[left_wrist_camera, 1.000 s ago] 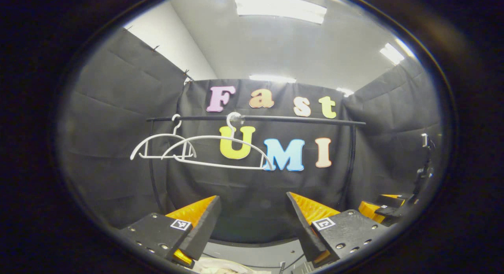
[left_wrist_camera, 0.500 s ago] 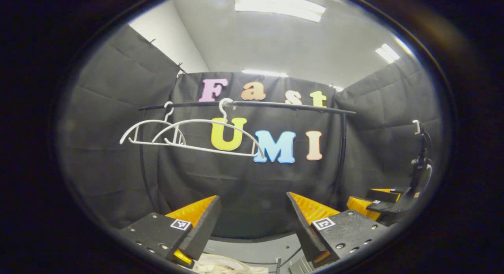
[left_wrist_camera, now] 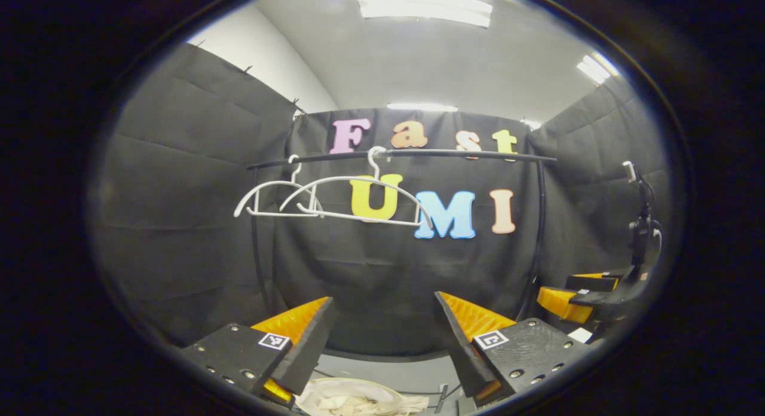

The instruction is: Grasp the clothes on the hanger with both hands and then place them into the laundry hamper below.

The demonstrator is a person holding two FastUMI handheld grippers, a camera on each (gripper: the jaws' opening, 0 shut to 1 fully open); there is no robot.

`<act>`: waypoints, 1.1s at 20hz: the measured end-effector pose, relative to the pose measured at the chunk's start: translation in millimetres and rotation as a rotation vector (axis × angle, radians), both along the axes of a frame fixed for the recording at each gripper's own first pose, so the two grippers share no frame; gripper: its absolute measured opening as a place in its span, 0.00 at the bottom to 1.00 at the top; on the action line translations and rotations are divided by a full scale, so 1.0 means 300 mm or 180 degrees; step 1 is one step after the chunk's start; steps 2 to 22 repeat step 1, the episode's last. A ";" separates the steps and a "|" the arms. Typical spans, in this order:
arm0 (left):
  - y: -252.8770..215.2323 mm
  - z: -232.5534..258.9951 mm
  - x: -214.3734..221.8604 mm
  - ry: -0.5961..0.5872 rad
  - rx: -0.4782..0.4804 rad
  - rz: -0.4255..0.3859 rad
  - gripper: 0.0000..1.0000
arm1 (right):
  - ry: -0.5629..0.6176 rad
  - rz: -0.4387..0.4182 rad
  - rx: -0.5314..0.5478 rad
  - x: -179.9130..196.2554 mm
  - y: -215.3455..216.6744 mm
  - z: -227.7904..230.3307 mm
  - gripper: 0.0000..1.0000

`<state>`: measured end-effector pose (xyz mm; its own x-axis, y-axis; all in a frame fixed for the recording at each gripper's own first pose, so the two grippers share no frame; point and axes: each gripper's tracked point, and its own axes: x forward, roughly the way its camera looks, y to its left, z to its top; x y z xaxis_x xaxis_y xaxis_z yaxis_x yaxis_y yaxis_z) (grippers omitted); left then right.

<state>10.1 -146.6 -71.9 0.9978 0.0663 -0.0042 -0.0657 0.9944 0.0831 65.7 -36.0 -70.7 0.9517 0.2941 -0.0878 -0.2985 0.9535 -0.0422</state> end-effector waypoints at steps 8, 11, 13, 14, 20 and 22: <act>0.013 -0.012 -0.019 0.0027 0.0032 0.0033 0.95 | 0.0016 0.0009 0.0035 0.000 0.010 0.001 0.93; 0.013 -0.012 -0.019 0.0027 0.0032 0.0033 0.95 | 0.0016 0.0009 0.0035 0.000 0.010 0.001 0.93; 0.013 -0.012 -0.019 0.0027 0.0032 0.0033 0.95 | 0.0016 0.0009 0.0035 0.000 0.010 0.001 0.93; 0.013 -0.012 -0.019 0.0027 0.0032 0.0033 0.95 | 0.0016 0.0009 0.0035 0.000 0.010 0.001 0.93; 0.013 -0.012 -0.019 0.0027 0.0032 0.0033 0.95 | 0.0016 0.0009 0.0035 0.000 0.010 0.001 0.93; 0.013 -0.012 -0.019 0.0027 0.0032 0.0033 0.95 | 0.0016 0.0009 0.0035 0.000 0.010 0.001 0.93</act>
